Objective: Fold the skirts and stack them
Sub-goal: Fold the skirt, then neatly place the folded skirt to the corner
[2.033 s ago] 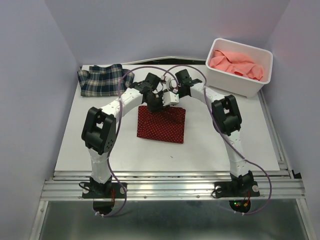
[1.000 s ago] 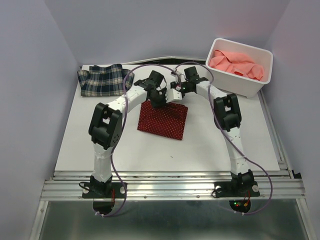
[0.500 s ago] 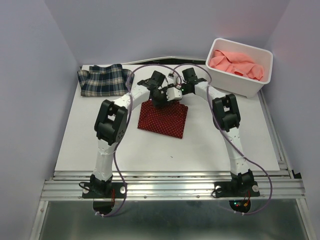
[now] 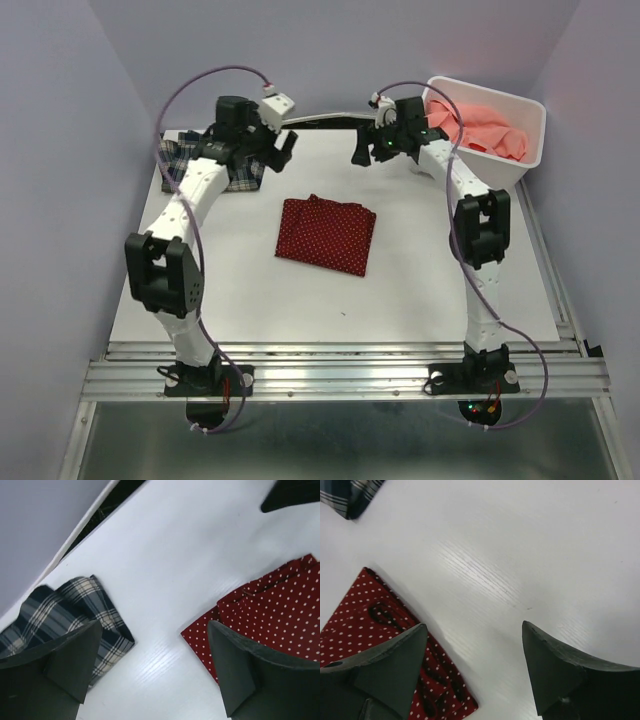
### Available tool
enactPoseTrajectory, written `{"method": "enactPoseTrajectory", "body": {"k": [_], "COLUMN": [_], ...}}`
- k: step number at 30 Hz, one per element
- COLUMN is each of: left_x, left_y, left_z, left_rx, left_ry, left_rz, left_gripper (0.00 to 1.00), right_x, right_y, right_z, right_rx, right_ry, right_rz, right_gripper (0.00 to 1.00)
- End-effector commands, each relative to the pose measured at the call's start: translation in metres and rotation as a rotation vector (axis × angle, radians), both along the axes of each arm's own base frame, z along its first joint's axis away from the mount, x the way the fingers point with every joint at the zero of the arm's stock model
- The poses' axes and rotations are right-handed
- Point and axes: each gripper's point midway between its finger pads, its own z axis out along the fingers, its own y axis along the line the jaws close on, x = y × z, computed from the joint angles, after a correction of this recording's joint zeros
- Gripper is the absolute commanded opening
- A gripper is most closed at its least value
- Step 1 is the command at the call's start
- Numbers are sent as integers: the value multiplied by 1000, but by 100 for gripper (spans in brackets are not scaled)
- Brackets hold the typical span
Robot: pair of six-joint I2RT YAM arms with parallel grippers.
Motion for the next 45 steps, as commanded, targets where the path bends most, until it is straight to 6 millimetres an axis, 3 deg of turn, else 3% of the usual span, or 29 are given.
{"method": "enactPoseTrajectory", "body": {"k": [1, 2, 4, 5, 7, 8, 10, 11, 12, 15, 17, 18, 19, 22, 23, 24, 30, 35, 41, 45], "left_x": [-18, -19, -27, -37, -49, -60, -66, -82, -81, -101, -105, -113, -113, -120, -120, -120, -124, -124, -123, -123], "left_y": [26, 39, 50, 49, 45, 45, 45, 44, 43, 42, 46, 48, 59, 72, 75, 80, 93, 93, 94, 96], "left_z": [49, 49, 20, -3, -25, -49, -60, -84, -78, -109, -118, -124, -126, -128, -127, -125, -137, -141, -145, -148], "left_rx": [-415, -485, -544, -549, -573, -606, -648, -681, -709, -757, -772, -790, -809, -796, -777, -743, -686, -694, -698, -691], "left_ry": [39, 62, 186, 293, 391, 479, 478, 549, 505, 589, 589, 593, 582, 532, 512, 488, 489, 484, 488, 489], "left_rz": [136, 161, 232, 184, 119, 146, 165, 210, 203, 277, 307, 326, 357, 405, 417, 427, 495, 503, 516, 530], "left_gripper": [98, 98, 99, 98, 98, 99, 98, 98, 99, 98, 99, 98, 99, 99, 99, 98, 99, 99, 99, 98], "right_x": [-28, -41, -75, -86, -105, -114, -120, -125, -125, -127, -126, -127, -121, -123, -125, -120, -125, -119, -125, -125], "right_y": [10, 16, 34, 40, 52, 66, 80, 91, 96, 117, 130, 140, 142, 163, 171, 173, 196, 200, 220, 224], "right_z": [95, 94, 88, 94, 79, 75, 71, 67, 65, 60, 43, 49, 29, 25, 8, 11, -25, -31, -30, -47], "right_rx": [49, 63, 90, 102, 89, 62, 24, -13, -30, -72, -105, -110, -127, -96, -106, -99, -124, -108, -95, -131], "right_ry": [-168, -141, -74, -74, -36, -42, -55, -64, -69, -84, -61, -62, -27, 28, 58, 50, 78, 78, 48, 46], "right_rz": [80, 107, 175, 192, 217, 237, 248, 251, 247, 241, 237, 218, 203, 180, 184, 166, 153, 126, 121, 75], "right_gripper": [78, 77, 70, 65, 62, 60, 60, 59, 58, 56, 53, 50, 49, 44, 43, 43, 46, 46, 46, 46]}}
